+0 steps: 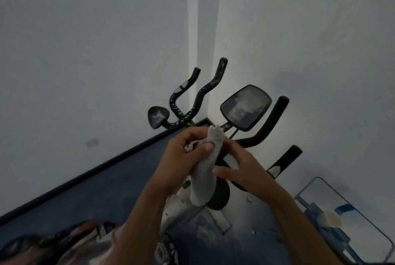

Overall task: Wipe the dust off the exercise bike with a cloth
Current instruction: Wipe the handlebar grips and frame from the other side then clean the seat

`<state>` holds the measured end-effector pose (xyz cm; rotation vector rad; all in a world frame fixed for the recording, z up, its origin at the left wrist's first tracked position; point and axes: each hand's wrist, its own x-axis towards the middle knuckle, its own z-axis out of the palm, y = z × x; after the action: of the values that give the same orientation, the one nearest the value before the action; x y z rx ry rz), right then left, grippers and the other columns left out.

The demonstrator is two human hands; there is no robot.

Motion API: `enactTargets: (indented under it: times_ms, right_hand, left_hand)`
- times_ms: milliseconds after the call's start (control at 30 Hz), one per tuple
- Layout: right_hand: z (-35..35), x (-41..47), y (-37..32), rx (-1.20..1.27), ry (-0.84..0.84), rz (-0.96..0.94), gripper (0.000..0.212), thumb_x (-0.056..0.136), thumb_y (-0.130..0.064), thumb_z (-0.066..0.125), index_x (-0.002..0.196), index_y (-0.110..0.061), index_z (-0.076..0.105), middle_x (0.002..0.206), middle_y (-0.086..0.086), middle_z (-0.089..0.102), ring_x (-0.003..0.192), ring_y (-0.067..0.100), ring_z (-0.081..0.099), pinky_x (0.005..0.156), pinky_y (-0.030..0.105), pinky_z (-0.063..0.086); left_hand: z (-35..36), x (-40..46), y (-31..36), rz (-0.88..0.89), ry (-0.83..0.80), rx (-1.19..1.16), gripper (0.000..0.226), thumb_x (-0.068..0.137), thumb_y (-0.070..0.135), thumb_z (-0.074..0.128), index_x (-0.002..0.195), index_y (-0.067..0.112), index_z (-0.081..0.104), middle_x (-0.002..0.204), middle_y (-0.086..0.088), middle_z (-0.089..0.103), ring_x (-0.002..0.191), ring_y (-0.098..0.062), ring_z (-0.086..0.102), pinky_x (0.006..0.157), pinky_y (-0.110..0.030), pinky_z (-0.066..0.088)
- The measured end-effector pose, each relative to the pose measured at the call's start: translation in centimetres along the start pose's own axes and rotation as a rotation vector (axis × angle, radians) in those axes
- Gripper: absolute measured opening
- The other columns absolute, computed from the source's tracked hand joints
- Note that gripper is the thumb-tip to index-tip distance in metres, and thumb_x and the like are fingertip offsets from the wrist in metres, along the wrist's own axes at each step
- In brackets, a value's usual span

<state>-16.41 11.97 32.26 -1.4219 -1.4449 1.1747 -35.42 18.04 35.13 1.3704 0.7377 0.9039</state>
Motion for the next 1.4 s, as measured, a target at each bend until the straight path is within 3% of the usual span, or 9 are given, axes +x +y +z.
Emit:
enactTargets:
  times_ms: [167,367,533,700,867,967,1100,1233,1400]
  right_hand:
    - [4.8,-1.7,-0.2,0.101,-0.204,-0.004,0.008,0.087,-0.033,0.074,0.091,-0.031,0.068,0.089,-0.005,0.072,0.085,0.013,0.068,0.078,0.028,0.056]
    - [12.6,-2.1,-2.3,-0.140,-0.400,-0.198,0.018,0.096,-0.024,0.069,0.100,-0.012,0.056,0.087,0.004,0.055,0.075,0.017,0.053,0.070,0.030,0.048]
    - [19.9,-2.8,-4.7,-0.239,-0.474,-0.288,0.026,0.093,-0.020,0.072,0.088,-0.018,0.046,0.071,-0.015,0.044,0.063,0.002,0.040,0.061,0.020,0.038]
    - [29.0,-3.1,-6.8,-0.411,-0.549,-0.233,0.025,0.089,-0.025,0.073,0.097,-0.040,0.056,0.089,-0.019,0.064,0.080,-0.003,0.061,0.069,0.017,0.050]
    - [40.3,-4.6,-9.2,-0.462,-0.512,-0.168,0.020,0.083,-0.034,0.081,0.080,-0.021,0.066,0.072,-0.003,0.067,0.058,0.000,0.054,0.058,0.022,0.044]
    - [47.5,-6.1,-11.4,-0.405,-0.490,-0.117,0.021,0.086,-0.034,0.079,0.080,-0.020,0.065,0.071,-0.002,0.067,0.060,0.009,0.063,0.057,0.027,0.052]
    - [55.8,-8.1,-14.0,-0.258,-0.366,-0.094,0.012,0.089,-0.024,0.076,0.088,-0.017,0.067,0.080,0.005,0.069,0.064,0.013,0.062,0.052,0.020,0.049]
    - [63.0,-9.7,-16.1,-0.096,-0.345,-0.105,0.007,0.091,-0.018,0.073,0.091,-0.021,0.067,0.081,-0.002,0.069,0.069,0.006,0.064,0.058,0.017,0.051]
    - [69.6,-8.6,-18.5,0.071,-0.476,-0.041,0.015,0.090,-0.025,0.077,0.103,-0.020,0.074,0.091,0.000,0.076,0.085,0.017,0.073,0.074,0.033,0.063]
  left_hand:
    - [-2.6,-8.4,-1.4,-0.067,0.269,0.044,0.022,0.093,0.008,0.069,0.114,0.014,0.070,0.108,-0.006,0.074,0.102,-0.023,0.071,0.087,-0.035,0.057]
    - [-7.8,-19.2,-1.4,-0.182,0.452,0.085,0.029,0.096,0.005,0.064,0.123,0.016,0.068,0.113,-0.006,0.075,0.109,-0.024,0.070,0.091,-0.034,0.058]
    - [-11.9,-26.9,-0.6,-0.111,0.634,0.234,0.030,0.087,0.044,0.073,0.102,0.018,0.075,0.098,-0.006,0.075,0.094,-0.022,0.072,0.083,-0.037,0.058]
    - [-18.8,-36.4,0.2,0.055,1.084,0.273,0.023,0.087,0.034,0.066,0.084,0.011,0.064,0.074,-0.001,0.059,0.069,-0.010,0.053,0.059,-0.028,0.046]
    - [-27.4,-45.7,0.4,-0.034,1.252,0.410,0.012,0.093,0.007,0.069,0.088,0.015,0.062,0.075,-0.001,0.063,0.067,-0.009,0.056,0.061,-0.029,0.049]
    - [-31.4,-50.1,1.0,-0.060,1.309,0.454,0.012,0.091,0.013,0.073,0.084,0.021,0.067,0.070,0.010,0.064,0.063,0.000,0.056,0.059,-0.015,0.046]
    - [-35.0,-54.0,1.4,0.052,1.571,0.567,0.024,0.089,0.008,0.074,0.083,0.028,0.063,0.081,0.010,0.061,0.071,0.001,0.055,0.065,-0.013,0.042]
    - [-36.9,-55.5,0.1,0.289,1.439,0.870,0.017,0.083,-0.003,0.073,0.096,0.008,0.076,0.098,-0.002,0.058,0.083,-0.007,0.058,0.069,-0.015,0.048]
    - [-41.4,-55.5,-1.1,0.314,1.326,0.816,0.020,0.088,0.011,0.075,0.107,0.006,0.077,0.102,0.002,0.057,0.086,-0.007,0.061,0.072,-0.015,0.050]
